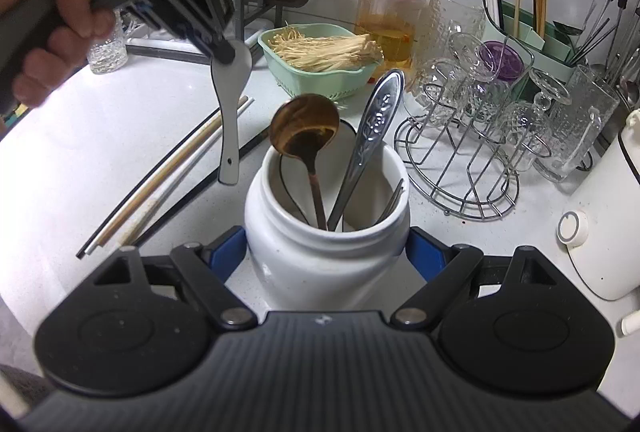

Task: Organize utensils
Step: 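Lift the white ceramic spoon with the left tool and carry it over the jar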

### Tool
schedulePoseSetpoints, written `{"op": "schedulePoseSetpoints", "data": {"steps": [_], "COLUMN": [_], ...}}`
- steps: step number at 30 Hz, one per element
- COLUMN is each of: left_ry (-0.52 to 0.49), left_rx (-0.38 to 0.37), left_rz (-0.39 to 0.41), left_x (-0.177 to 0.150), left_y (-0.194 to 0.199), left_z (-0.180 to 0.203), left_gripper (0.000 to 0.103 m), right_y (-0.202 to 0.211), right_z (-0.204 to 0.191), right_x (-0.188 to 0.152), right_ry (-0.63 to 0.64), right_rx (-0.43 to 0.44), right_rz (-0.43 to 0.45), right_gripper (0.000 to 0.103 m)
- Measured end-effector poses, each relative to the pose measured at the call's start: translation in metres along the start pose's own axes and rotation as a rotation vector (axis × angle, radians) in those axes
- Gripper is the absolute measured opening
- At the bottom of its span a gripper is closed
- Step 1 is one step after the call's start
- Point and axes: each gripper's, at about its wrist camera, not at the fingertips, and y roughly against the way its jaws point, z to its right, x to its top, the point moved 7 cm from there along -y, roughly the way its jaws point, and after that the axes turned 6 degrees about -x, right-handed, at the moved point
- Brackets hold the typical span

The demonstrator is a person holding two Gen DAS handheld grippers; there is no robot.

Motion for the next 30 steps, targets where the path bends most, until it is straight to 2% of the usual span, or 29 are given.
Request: {"op": "schedulePoseSetpoints", "data": {"steps": [11, 20, 27, 30], "left_ry": [0.009, -0.065, -0.114, -0.138], "left_rx": [0.003, -0.059, -0.124, -0.126], "left_rz": [0.145, 0.24, 0.288, 0.28], "left_x": [0.017, 0.037, 0.039, 0.035], "left_y": [0.07, 0.121, 0.139, 0.136], "left_z": [0.015, 0.052, 0.084, 0.095], "left_gripper": [0.005, 0.005, 0.005, 0.005], "right_y": [-0.005, -0.006, -0.005, -0.005], "right_z": [-0.004, -0.006, -0.006, -0.006], "right_x": [0.004, 0.006, 0.005, 0.005], "right_ry": [-0.005, -0.009, -0.015, -0.017], "right_rx": [0.001, -0.001, 0.001, 0.002], "right_rz": [0.011, 0.017, 0.023, 0.024], "right_gripper": [0.089, 0.089, 0.088, 0.088]}}
